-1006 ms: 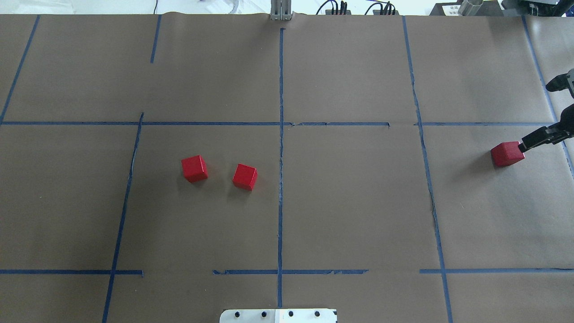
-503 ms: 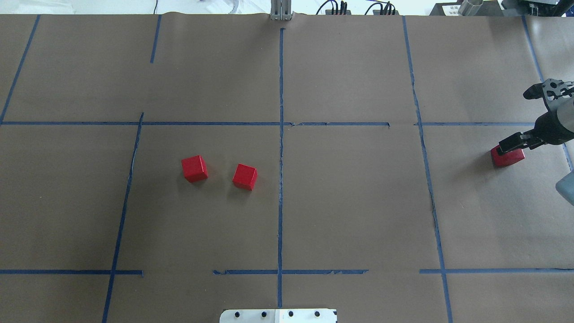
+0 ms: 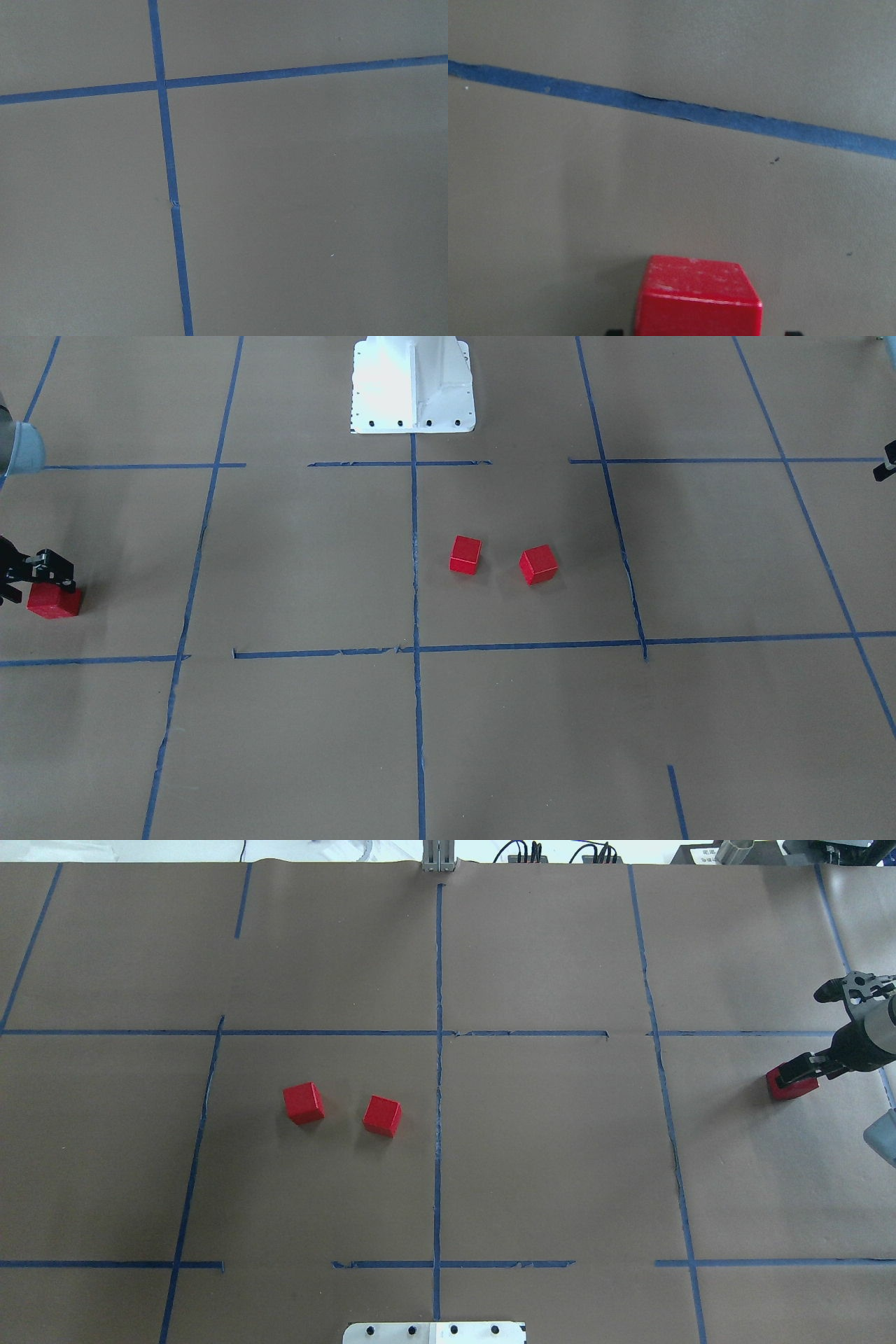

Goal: Form red blocks into L shape at center
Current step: 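Lower the right gripper onto the outlying red cube and grasp it, then carry the red cube with the right gripper toward the table center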

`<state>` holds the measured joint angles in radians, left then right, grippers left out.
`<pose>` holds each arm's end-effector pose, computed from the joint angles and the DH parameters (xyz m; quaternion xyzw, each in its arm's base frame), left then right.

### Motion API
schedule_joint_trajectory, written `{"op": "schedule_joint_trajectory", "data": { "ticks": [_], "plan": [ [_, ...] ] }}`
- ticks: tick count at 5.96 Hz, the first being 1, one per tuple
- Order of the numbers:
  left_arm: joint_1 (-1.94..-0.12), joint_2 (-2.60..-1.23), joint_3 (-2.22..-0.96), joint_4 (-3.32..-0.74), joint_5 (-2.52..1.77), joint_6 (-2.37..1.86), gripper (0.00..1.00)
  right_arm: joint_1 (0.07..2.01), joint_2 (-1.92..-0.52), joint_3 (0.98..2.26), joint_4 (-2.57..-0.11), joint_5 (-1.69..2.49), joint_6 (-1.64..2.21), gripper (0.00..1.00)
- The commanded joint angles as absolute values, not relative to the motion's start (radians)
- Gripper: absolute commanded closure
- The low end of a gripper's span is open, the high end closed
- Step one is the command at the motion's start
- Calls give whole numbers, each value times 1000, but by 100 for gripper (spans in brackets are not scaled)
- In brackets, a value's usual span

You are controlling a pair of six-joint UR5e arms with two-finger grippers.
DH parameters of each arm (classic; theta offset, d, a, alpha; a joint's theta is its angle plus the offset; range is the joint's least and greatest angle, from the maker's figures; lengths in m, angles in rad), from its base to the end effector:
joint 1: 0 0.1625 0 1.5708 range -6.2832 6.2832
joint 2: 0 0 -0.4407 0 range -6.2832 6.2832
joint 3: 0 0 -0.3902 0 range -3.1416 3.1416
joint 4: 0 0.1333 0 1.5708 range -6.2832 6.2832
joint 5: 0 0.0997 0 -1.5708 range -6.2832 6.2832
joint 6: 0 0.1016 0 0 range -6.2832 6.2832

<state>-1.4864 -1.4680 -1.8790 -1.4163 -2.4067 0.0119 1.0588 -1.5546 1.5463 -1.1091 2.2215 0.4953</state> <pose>-0.0206 -0.4431 0.5842 0.0085 0.4063 0.0543 0.9121 -0.1934 -0.4905 0.6354 0.0362 -0.3756 -0.0796 0.9227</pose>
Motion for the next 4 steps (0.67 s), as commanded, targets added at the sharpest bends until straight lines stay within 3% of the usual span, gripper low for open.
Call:
{"op": "schedule_joint_trajectory", "data": {
  "ticks": [1, 2, 4],
  "plan": [
    [-1486, -1468, -1881, -1417, -2407, 12, 0, 1057, -1546, 1551, -1109, 2220, 494, 87],
    [-1488, -1468, -1881, -1417, -2407, 12, 0, 1060, -1549, 1624, -1111, 2221, 506, 100],
    [-1486, -1470, -1882, -1417, -2407, 12, 0, 905, -1489, 1838, -1123, 2211, 787, 100]
  ]
}}
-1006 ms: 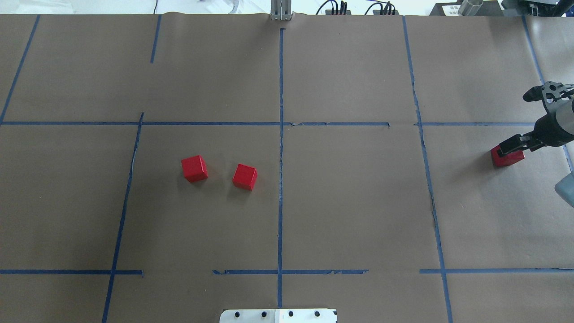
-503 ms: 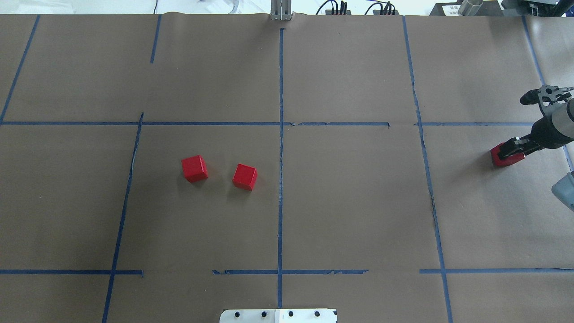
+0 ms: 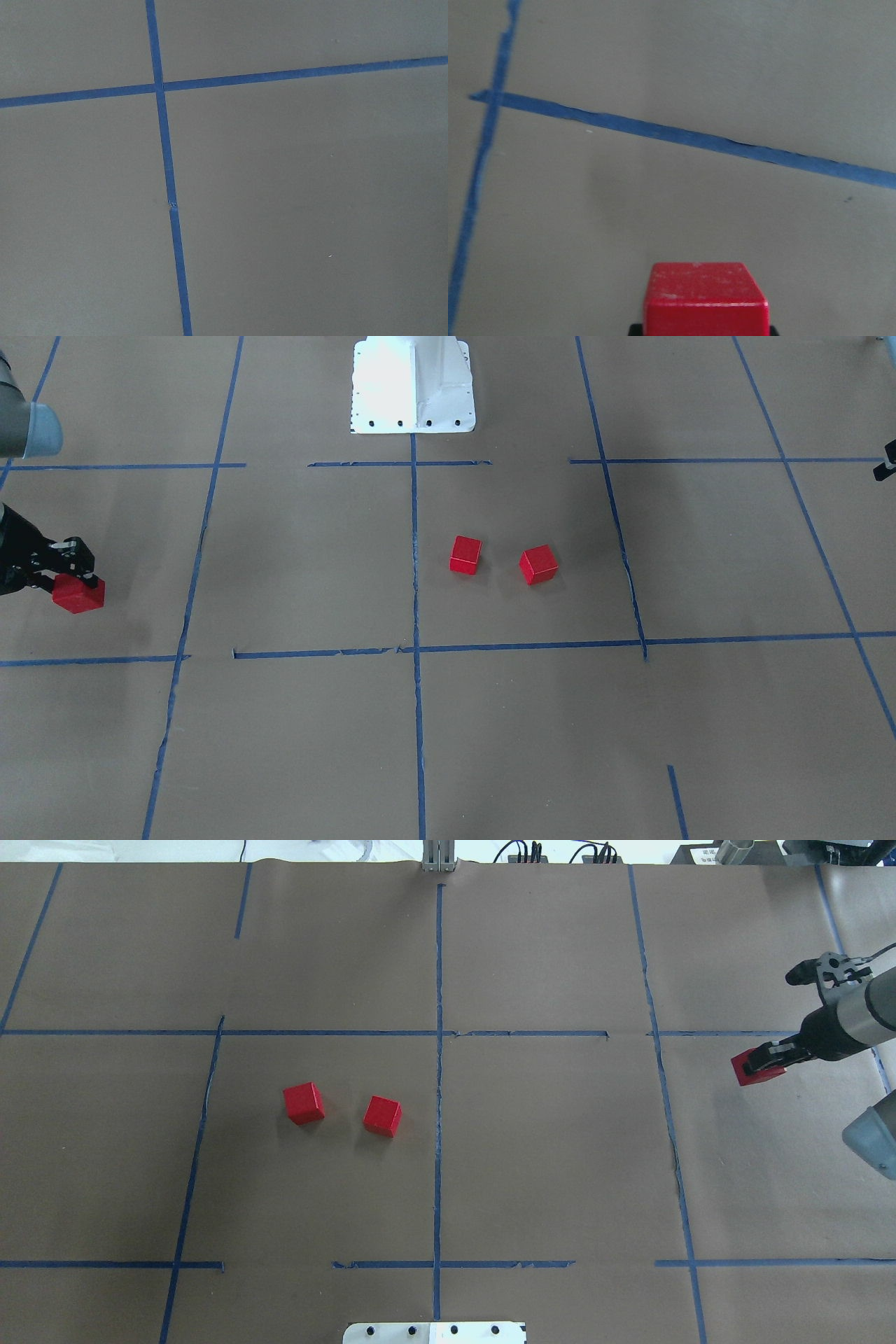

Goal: Form red blocks into L shape at center
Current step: 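Carry the red cube with the right gripper toward the table center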

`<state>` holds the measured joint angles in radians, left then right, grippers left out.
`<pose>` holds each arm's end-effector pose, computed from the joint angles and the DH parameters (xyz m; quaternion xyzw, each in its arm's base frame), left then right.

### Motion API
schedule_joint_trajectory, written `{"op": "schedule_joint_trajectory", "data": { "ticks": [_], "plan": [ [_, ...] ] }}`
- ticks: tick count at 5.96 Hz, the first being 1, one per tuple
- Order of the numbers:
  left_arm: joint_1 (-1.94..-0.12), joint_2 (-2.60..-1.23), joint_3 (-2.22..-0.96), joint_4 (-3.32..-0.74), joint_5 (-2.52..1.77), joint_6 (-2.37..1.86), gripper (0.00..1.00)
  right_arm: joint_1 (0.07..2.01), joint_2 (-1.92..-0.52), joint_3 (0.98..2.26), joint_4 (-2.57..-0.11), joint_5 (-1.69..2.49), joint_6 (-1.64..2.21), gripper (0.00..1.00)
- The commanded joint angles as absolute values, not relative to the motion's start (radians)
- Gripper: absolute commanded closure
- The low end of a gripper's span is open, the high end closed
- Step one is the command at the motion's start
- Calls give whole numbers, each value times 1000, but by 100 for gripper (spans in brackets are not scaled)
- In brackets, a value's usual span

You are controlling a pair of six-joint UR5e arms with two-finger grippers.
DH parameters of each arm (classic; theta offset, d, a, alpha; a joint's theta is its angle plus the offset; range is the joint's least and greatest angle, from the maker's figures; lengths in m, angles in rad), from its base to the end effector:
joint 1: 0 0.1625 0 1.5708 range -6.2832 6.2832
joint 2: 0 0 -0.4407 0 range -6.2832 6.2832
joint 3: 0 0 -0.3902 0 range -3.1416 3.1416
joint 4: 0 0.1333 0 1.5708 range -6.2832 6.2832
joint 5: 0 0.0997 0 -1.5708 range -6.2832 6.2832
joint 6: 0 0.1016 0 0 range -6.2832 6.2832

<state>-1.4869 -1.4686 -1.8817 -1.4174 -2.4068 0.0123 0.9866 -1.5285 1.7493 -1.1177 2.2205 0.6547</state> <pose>-0.0208 -0.4434 0.5826 0.0107 0.4064 0.0551 0.9120 -0.2311 -0.4798 0.5183 0.0802 -0.4272 -0.0739 0.8976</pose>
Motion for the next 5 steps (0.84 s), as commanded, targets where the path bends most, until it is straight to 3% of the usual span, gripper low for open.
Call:
{"op": "schedule_joint_trajectory", "data": {
  "ticks": [1, 3, 5],
  "plan": [
    [-1486, -1471, -1882, -1417, -2407, 12, 0, 770, -1371, 1838, -1126, 2195, 986, 100],
    [-1486, -1477, -1882, -1419, -2407, 11, 0, 561, -1153, 1827, -1237, 2036, 1241, 100],
    [-1486, -1477, -1888, -1419, -2407, 11, 0, 430, -929, 1694, -1367, 1869, 1343, 100]
  ]
}}
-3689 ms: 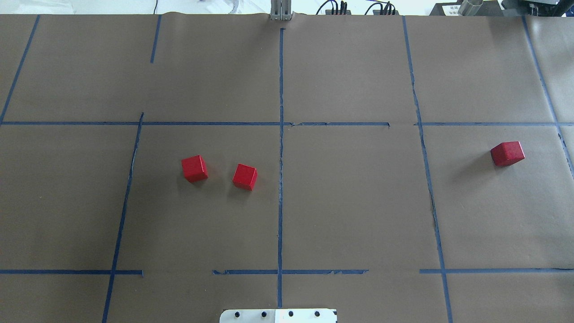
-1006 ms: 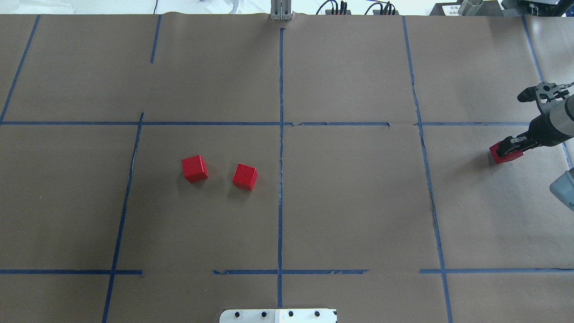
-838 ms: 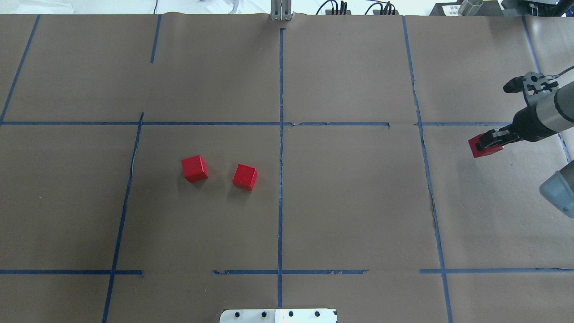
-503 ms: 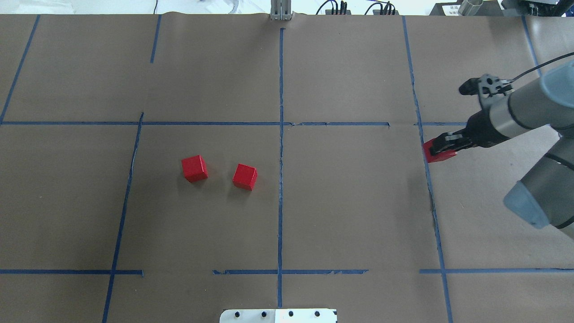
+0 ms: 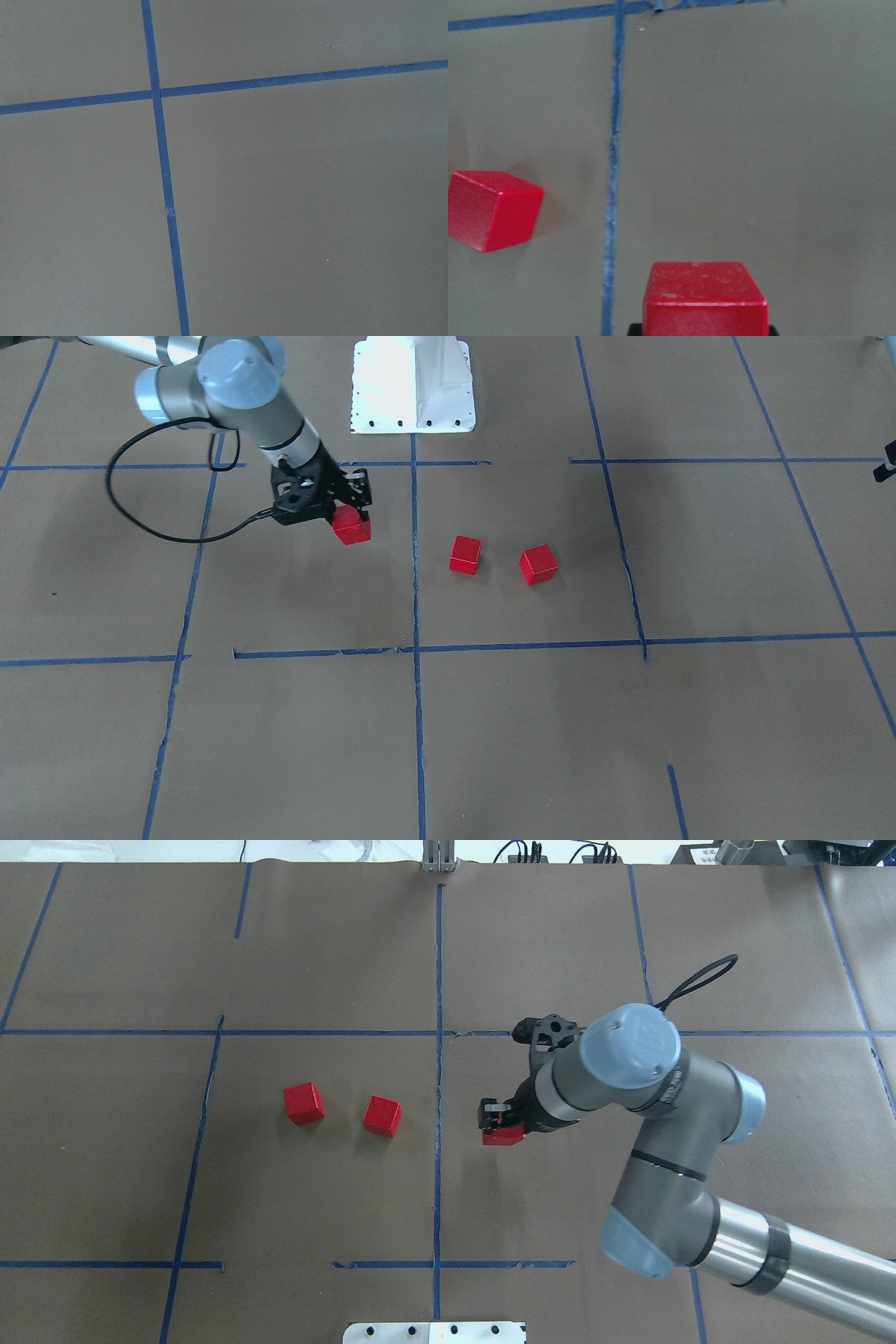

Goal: Form red blocks into L shape at center
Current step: 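Carry the red cube with the right gripper toward the table center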

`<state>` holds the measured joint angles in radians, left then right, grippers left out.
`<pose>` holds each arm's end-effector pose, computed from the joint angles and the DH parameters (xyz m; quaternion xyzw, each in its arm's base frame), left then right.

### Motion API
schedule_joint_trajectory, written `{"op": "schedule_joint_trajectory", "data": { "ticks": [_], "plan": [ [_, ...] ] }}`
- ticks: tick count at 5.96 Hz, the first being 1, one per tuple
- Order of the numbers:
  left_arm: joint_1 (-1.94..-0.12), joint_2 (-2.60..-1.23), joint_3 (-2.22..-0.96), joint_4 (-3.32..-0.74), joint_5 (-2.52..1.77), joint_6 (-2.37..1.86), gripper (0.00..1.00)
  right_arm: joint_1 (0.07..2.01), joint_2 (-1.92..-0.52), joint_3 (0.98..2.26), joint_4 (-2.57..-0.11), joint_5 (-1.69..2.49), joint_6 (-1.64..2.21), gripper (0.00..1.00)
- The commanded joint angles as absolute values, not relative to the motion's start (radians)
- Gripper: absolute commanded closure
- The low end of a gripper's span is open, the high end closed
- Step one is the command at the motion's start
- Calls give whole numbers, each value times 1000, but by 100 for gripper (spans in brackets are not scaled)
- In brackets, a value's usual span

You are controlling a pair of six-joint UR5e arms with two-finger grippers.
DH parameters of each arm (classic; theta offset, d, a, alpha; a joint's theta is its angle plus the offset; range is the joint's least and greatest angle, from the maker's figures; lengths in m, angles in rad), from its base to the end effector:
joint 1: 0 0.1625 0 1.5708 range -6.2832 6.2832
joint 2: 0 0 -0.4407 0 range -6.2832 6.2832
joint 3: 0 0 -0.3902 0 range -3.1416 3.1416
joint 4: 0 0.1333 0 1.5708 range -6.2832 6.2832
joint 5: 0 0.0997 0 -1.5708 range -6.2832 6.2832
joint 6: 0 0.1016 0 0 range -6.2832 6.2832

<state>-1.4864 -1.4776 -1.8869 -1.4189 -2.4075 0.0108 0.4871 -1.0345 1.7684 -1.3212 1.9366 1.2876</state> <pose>-0.0203 -0.4471 0.5758 0.0175 0.4069 0.0579 0.9115 -0.5283 -0.3895 0.2496 0.0258 -0.4905 0.0028 0.8710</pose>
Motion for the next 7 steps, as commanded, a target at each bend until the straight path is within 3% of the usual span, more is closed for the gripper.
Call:
{"op": "schedule_joint_trajectory", "data": {
  "ticks": [1, 5, 6, 7],
  "plan": [
    [-1486, -1477, -1890, -1419, -2407, 11, 0, 413, -886, 1633, -1371, 1852, 1386, 100],
    [-1486, -1477, -1904, -1419, -2408, 8, 0, 396, -831, 1594, -1474, 1852, 1384, 99],
    [-1486, -1477, -1908, -1417, -2410, 8, 0, 390, -833, 1592, -1474, 1835, 1384, 96],
    [-1486, -1477, -1908, -1417, -2410, 8, 0, 376, -833, 1589, -1474, 1806, 1384, 83]
  ]
}}
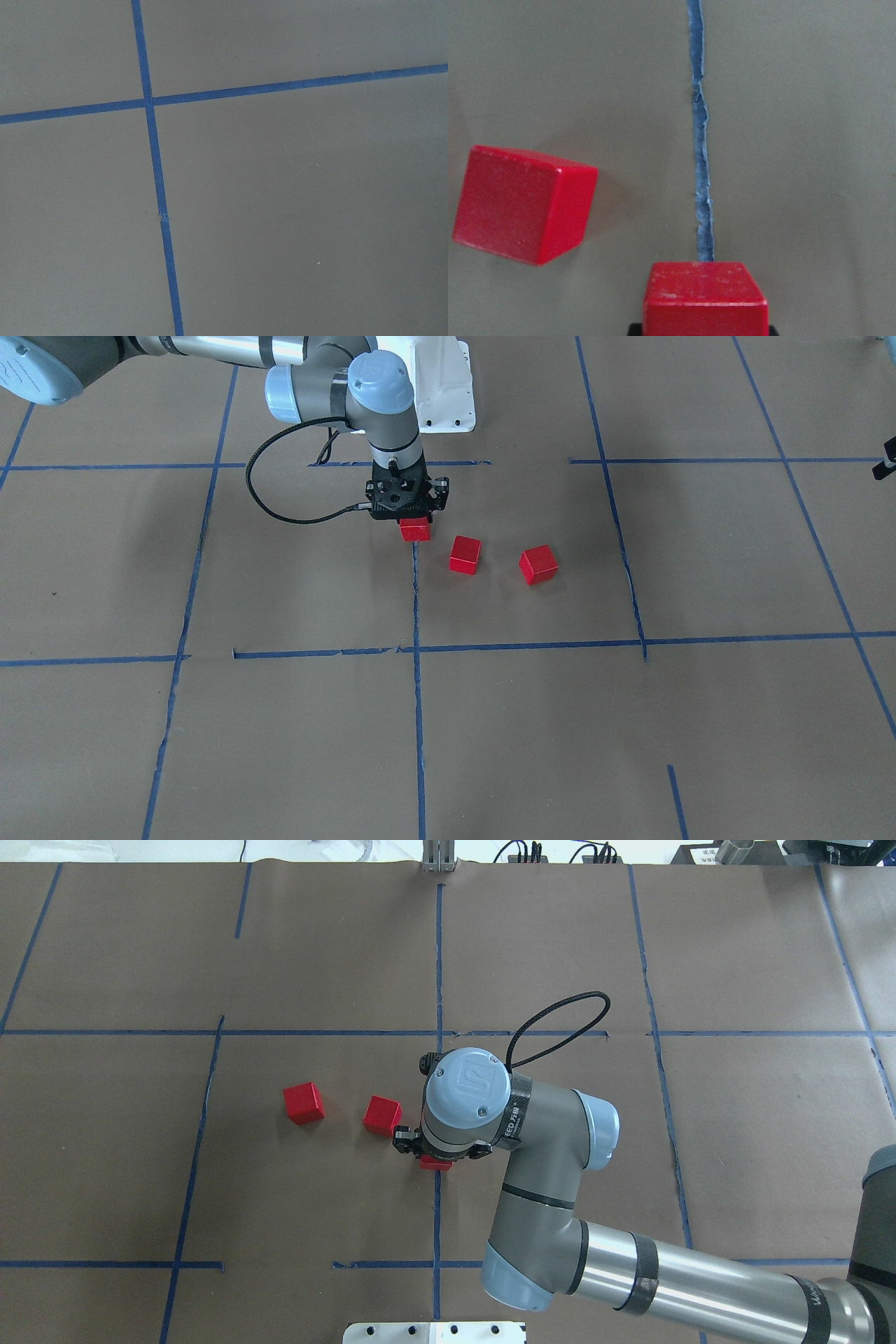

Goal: Form red blocks into L shape at center
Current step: 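Carry the red cube with the right gripper toward the table center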

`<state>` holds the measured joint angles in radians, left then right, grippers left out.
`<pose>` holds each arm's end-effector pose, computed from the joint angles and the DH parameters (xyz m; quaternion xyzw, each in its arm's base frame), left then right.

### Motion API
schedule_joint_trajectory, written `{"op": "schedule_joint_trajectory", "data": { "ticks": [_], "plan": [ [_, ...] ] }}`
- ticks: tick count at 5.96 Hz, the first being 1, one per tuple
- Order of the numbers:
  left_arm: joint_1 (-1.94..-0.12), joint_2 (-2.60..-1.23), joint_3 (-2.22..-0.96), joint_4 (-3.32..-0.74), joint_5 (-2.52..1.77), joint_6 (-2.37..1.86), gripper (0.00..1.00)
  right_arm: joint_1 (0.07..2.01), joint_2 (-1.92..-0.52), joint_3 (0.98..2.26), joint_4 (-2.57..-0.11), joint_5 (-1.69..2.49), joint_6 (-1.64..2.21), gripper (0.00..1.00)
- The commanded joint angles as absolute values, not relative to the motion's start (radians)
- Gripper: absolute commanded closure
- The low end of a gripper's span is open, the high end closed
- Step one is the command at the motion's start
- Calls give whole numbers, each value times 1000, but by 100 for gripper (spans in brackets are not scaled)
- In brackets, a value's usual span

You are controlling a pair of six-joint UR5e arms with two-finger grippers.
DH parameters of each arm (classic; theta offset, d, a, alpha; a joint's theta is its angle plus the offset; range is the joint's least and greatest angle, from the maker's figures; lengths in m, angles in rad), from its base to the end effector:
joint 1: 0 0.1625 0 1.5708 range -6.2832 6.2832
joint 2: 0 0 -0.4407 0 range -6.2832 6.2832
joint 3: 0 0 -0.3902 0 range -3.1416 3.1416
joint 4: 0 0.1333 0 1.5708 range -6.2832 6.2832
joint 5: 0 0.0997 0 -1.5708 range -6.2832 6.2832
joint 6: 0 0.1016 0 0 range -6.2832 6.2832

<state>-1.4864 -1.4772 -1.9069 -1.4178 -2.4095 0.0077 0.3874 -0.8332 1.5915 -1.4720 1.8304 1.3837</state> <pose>-0.0202 -0.4463 0.5663 0.0252 0.4080 0.0602 0.9106 -0.6254 -0.3710 0.2092 0.0038 -0.4285 0.0367 0.9028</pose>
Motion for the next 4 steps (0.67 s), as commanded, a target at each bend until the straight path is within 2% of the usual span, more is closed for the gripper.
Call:
{"op": "schedule_joint_trajectory", "data": {
  "ticks": [1, 2, 3, 4],
  "plan": [
    [-1486, -1477, -1910, -1417, -2411, 8, 0, 371, -833, 1589, -1474, 1796, 1382, 81],
    [-1486, -1477, -1908, -1417, -2422, 8, 0, 370, -833, 1588, -1474, 1796, 1378, 72],
    [-1486, -1477, -1908, -1417, -2424, 8, 0, 370, -833, 1588, -1474, 1796, 1379, 49],
    [-1486, -1477, -1908, -1417, -2424, 8, 0, 370, -833, 1586, -1474, 1796, 1381, 31]
  ]
}}
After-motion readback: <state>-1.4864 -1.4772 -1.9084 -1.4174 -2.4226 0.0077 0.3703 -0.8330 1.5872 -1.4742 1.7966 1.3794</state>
